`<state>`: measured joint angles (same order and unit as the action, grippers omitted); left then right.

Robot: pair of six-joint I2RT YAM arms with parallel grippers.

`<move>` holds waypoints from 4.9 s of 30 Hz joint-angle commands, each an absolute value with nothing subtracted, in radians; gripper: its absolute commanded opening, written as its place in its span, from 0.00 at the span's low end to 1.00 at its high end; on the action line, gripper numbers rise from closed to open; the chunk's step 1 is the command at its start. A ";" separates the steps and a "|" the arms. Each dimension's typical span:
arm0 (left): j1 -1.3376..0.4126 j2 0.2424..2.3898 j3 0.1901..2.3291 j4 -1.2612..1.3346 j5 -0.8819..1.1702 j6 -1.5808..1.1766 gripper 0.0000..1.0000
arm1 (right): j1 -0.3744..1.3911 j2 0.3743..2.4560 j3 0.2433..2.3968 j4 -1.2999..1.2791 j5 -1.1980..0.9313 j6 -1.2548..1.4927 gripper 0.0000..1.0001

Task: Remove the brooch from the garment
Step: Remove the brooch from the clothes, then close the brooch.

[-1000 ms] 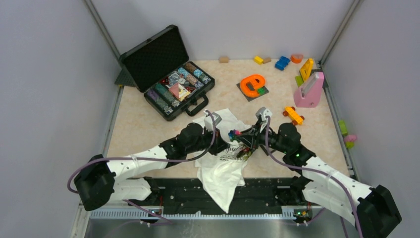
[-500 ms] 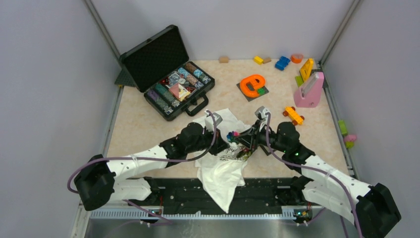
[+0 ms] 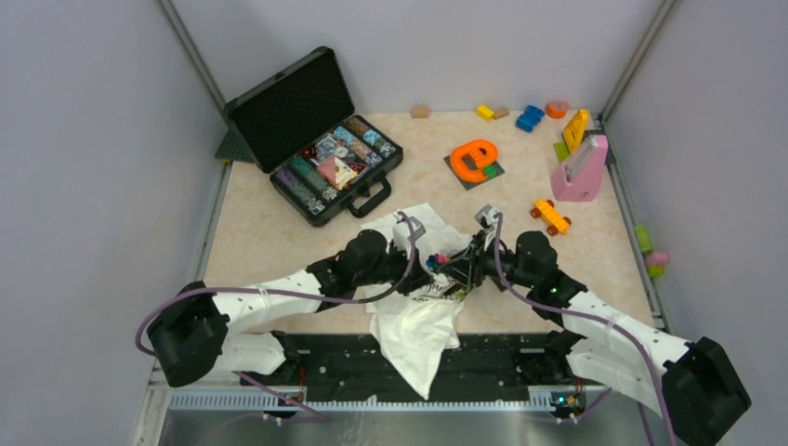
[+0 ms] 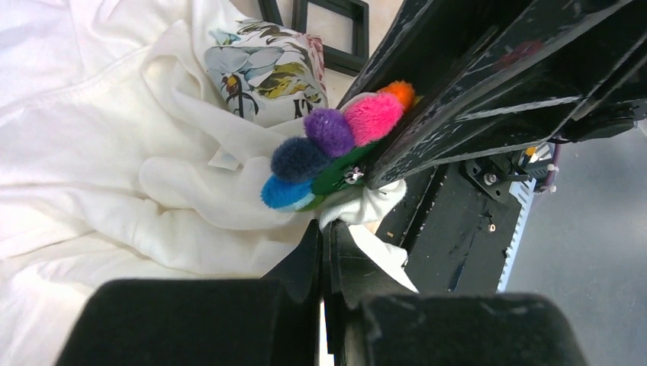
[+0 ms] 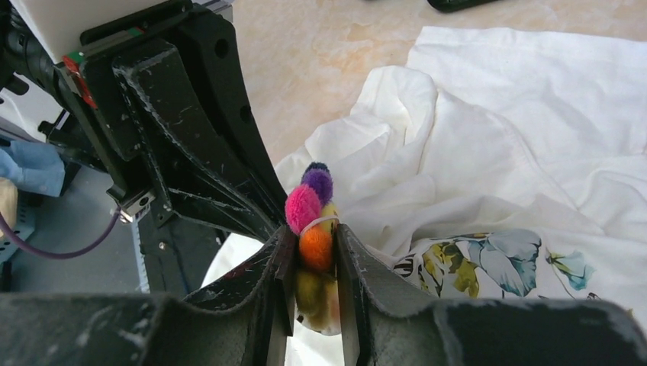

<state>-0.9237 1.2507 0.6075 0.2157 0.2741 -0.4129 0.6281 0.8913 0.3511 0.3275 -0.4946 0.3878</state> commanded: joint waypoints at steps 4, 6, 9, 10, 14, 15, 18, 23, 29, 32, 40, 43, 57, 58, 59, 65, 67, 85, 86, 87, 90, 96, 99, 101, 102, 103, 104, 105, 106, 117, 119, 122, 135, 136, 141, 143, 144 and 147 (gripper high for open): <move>-0.925 1.267 0.606 0.295 0.352 -0.344 0.00 | 0.649 0.895 0.319 0.324 -0.515 0.381 0.28; -0.928 1.275 0.600 0.296 0.368 -0.331 0.00 | 0.649 0.892 0.310 0.315 -0.506 0.374 0.28; -0.931 1.285 0.599 0.291 0.374 -0.325 0.00 | 0.651 0.881 0.301 0.327 -0.511 0.378 0.27; -0.931 1.287 0.600 0.288 0.371 -0.324 0.00 | 0.650 0.880 0.303 0.329 -0.520 0.376 0.27; -0.932 1.286 0.606 0.273 0.361 -0.323 0.00 | 0.659 0.883 0.317 0.304 -0.531 0.342 0.15; -0.932 1.286 0.608 0.268 0.357 -0.324 0.00 | 0.661 0.888 0.320 0.295 -0.529 0.335 0.00; -0.931 1.277 0.623 0.240 0.343 -0.335 0.00 | 0.671 0.891 0.338 0.251 -0.500 0.316 0.00; -0.931 1.254 0.661 0.160 0.307 -0.365 0.00 | 0.710 0.870 0.390 0.162 -0.409 0.269 0.00; -0.928 1.216 0.732 -0.011 0.234 -0.407 0.00 | 0.862 0.867 0.532 0.018 -0.147 0.106 0.00; -0.921 1.160 0.759 -0.085 0.178 -0.446 0.00 | 0.952 0.903 0.599 0.002 0.040 -0.012 0.00; -0.874 0.956 0.809 -0.225 0.091 -0.451 0.00 | 0.989 0.965 0.645 0.099 0.041 -0.452 0.00; -0.857 0.919 0.854 -0.284 0.061 -0.435 0.00 | 0.994 1.002 0.710 0.036 0.097 -0.591 0.00; -0.680 0.912 0.981 -0.549 -0.383 -0.405 0.00 | 0.784 1.001 0.732 0.115 0.161 -0.398 0.00; -0.629 0.933 0.988 -0.538 -0.379 -0.402 0.00 | 0.775 0.982 0.732 0.115 0.109 -0.331 0.00; -0.574 0.963 0.993 -0.519 -0.367 -0.397 0.00 | 0.773 0.965 0.734 0.117 0.082 -0.237 0.00; -0.443 1.148 1.095 -0.431 -0.185 -0.357 0.56 | 0.764 0.949 0.855 -0.122 -0.216 0.299 0.00; -0.445 1.097 1.073 -0.379 -0.047 -0.353 0.92 | 0.763 0.955 0.913 -0.189 -0.294 0.425 0.00; -0.451 0.827 0.519 0.874 0.921 -0.916 0.72 | 0.755 0.978 0.849 0.240 -0.714 0.825 0.00; -0.452 0.841 0.522 0.908 0.935 -0.937 0.71 | 0.755 0.985 0.852 0.245 -0.710 0.816 0.00; -0.453 0.855 0.523 0.945 0.946 -0.958 0.69 | 0.755 0.990 0.853 0.253 -0.704 0.811 0.00; -0.455 0.882 0.531 0.990 0.963 -0.985 0.60 | 0.755 1.003 0.852 0.281 -0.689 0.802 0.00; -0.458 0.909 0.558 0.915 0.988 -0.939 0.51 | 0.754 1.030 0.848 0.335 -0.666 0.799 0.00; -0.461 0.912 0.556 0.906 0.989 -0.931 0.50 | 0.753 1.037 0.840 0.359 -0.660 0.799 0.00; -0.466 0.920 0.558 0.902 0.992 -0.931 0.47 | 0.753 1.040 0.833 0.379 -0.661 0.805 0.00; -0.468 0.926 0.561 0.901 0.994 -0.931 0.44 | 0.753 1.042 0.829 0.387 -0.662 0.811 0.00; -0.474 0.932 0.562 0.900 0.997 -0.931 0.41 | 0.753 1.044 0.826 0.388 -0.659 0.813 0.00; -0.478 0.939 0.564 0.898 0.999 -0.931 0.39 | 0.753 1.045 0.823 0.394 -0.656 0.815 0.00; -0.483 0.949 0.567 0.896 1.001 -0.930 0.38 | 0.753 1.045 0.817 0.405 -0.657 0.820 0.00; -0.488 0.955 0.571 0.891 0.999 -0.928 0.38 | 0.753 1.047 0.811 0.415 -0.658 0.827 0.00; -0.507 0.977 0.595 0.819 0.958 -0.886 0.12 | 0.753 1.054 0.768 0.478 -0.668 0.857 0.00; -0.508 0.978 0.597 0.808 0.954 -0.884 0.00 | 0.753 1.053 0.765 0.476 -0.667 0.857 0.00; -0.507 0.979 0.598 0.794 0.937 -0.895 0.00 | 0.753 1.053 0.757 0.474 -0.668 0.858 0.00; -0.507 1.018 0.655 0.623 0.905 -1.087 0.00 | 0.741 0.970 0.794 0.344 -0.587 0.829 0.58; -0.507 1.022 0.658 0.619 0.910 -1.105 0.00 | 0.741 0.967 0.799 0.345 -0.576 0.849 0.61; -0.508 1.025 0.665 0.615 0.943 -1.185 0.00 | 0.741 0.946 0.777 0.329 -0.471 0.988 0.58; -0.508 1.026 0.662 0.617 0.957 -1.203 0.00 | 0.741 0.938 0.765 0.307 -0.436 1.019 0.54; -0.508 1.026 0.660 0.617 0.961 -1.207 0.00 | 0.741 0.934 0.761 0.294 -0.421 1.029 0.52; -0.508 1.028 0.656 0.611 0.967 -1.212 0.00 | 0.742 0.926 0.740 0.297 -0.390 1.058 0.46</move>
<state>-0.5060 1.0260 0.6266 0.6041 0.9398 -1.1702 0.7475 0.9607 0.7471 0.2916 -0.4683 0.9775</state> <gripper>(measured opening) 0.051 0.488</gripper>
